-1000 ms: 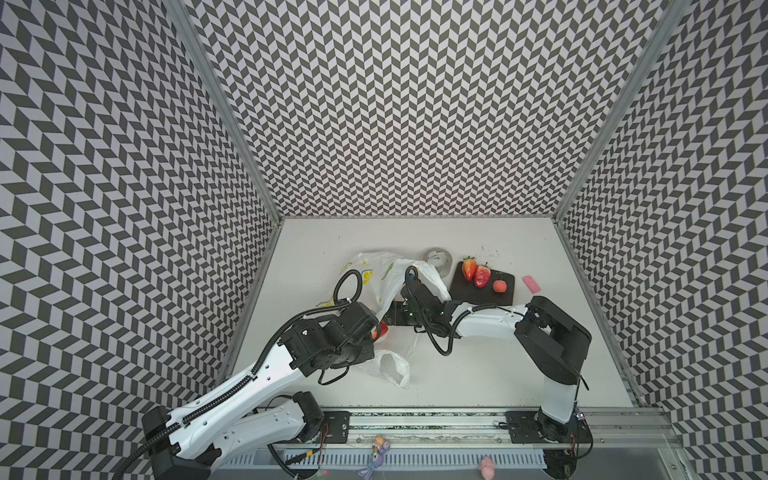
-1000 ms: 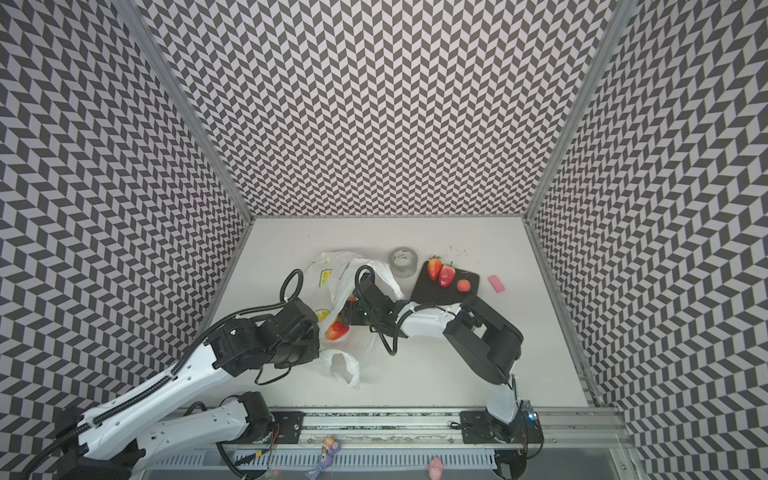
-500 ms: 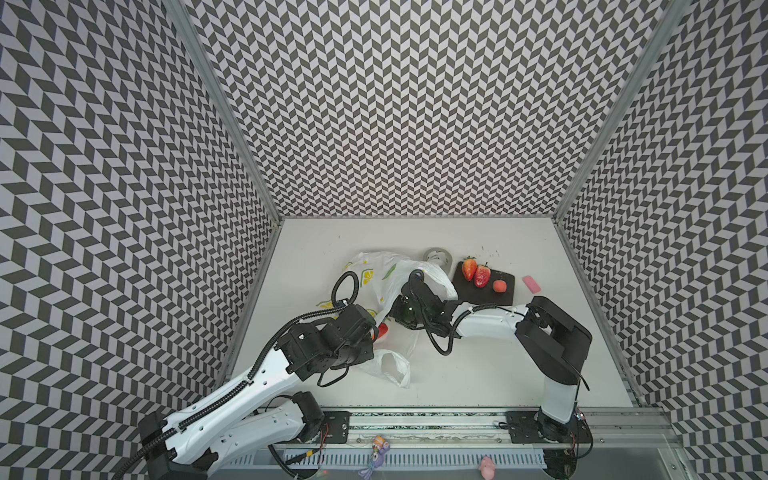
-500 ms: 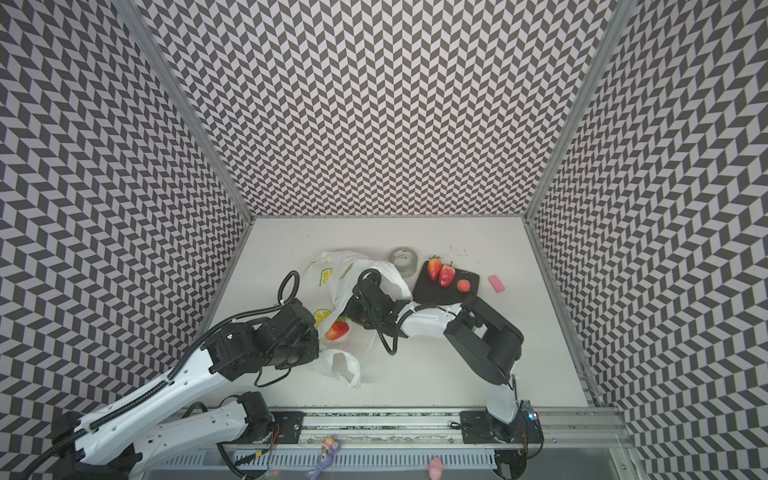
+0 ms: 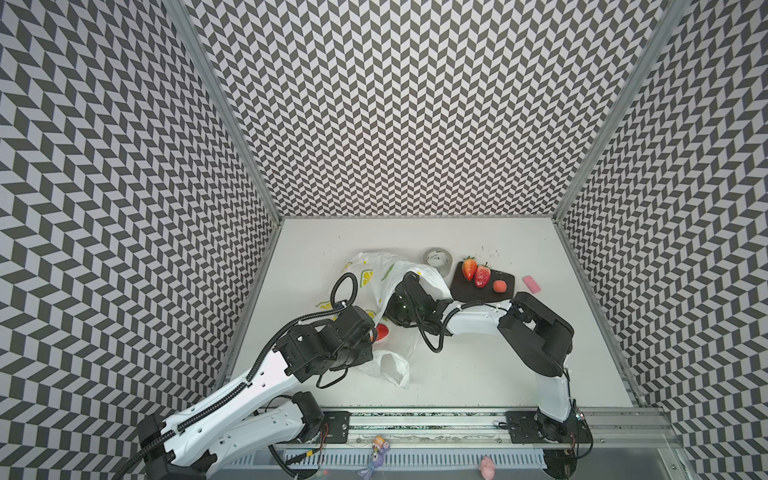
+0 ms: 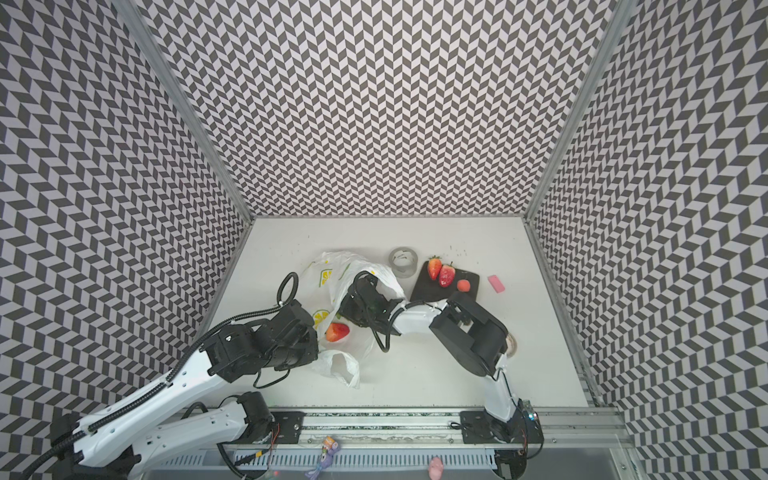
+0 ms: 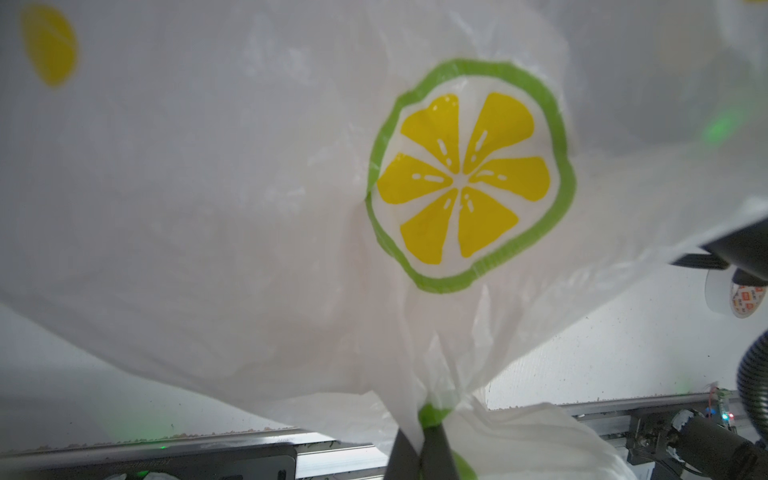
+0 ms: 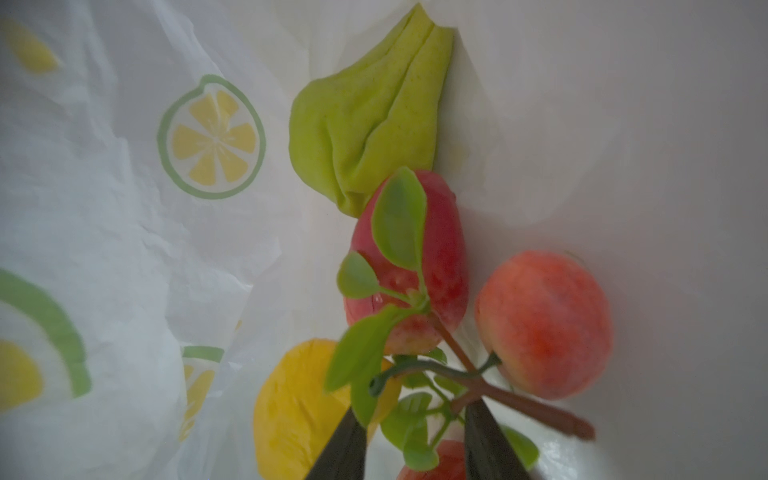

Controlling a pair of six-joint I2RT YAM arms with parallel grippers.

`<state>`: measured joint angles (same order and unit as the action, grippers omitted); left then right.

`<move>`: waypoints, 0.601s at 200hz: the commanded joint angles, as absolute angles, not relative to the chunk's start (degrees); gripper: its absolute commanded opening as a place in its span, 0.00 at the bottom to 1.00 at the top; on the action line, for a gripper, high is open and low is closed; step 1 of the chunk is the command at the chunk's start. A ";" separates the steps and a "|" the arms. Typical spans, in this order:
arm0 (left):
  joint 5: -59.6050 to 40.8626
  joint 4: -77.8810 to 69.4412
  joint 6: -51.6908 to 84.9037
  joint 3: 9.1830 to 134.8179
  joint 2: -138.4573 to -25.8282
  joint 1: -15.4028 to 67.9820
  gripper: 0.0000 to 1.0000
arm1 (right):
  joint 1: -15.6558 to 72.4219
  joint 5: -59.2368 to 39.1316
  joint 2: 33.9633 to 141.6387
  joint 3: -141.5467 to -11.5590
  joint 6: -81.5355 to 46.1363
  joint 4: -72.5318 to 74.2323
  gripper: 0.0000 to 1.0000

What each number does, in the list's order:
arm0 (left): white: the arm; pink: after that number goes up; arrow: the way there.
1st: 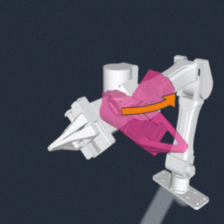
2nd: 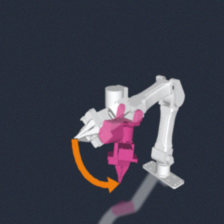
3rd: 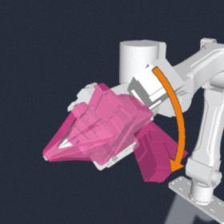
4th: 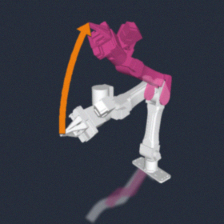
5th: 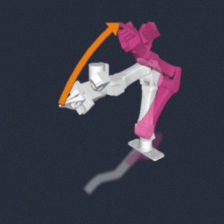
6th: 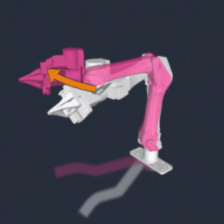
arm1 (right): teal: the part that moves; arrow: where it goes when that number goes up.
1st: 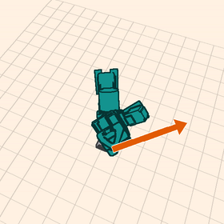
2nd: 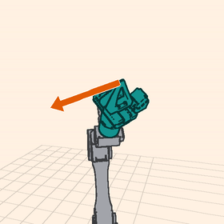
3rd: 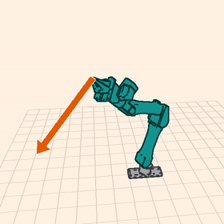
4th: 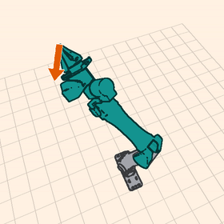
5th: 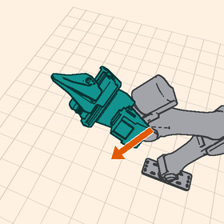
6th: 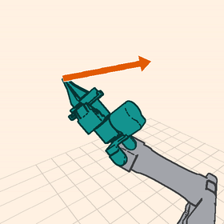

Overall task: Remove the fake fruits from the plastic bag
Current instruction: 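Grasp the yellow lemon's leafy stem with the right gripper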

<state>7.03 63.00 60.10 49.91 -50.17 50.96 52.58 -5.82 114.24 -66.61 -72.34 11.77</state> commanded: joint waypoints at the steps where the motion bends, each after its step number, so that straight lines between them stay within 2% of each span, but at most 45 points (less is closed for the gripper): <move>1: 8.25 63.17 60.57 49.13 -49.48 50.67 0.00 | 52.33 -4.52 114.22 -67.17 -73.47 15.18 0.21; 19: 8.66 63.14 60.70 48.96 -49.31 50.69 0.00 | 52.34 -4.47 113.02 -66.23 -72.22 15.57 0.09; 45: 9.39 62.93 60.99 48.87 -49.15 50.40 0.00 | 52.38 -4.06 110.62 -64.16 -69.90 15.00 0.00; 120: 11.10 61.83 61.57 48.44 -48.44 49.36 0.00 | 52.38 -4.05 100.26 -56.12 -56.37 11.59 0.00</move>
<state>8.78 62.72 60.55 49.30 -49.01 49.93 52.58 -4.27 103.98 -57.91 -62.78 11.66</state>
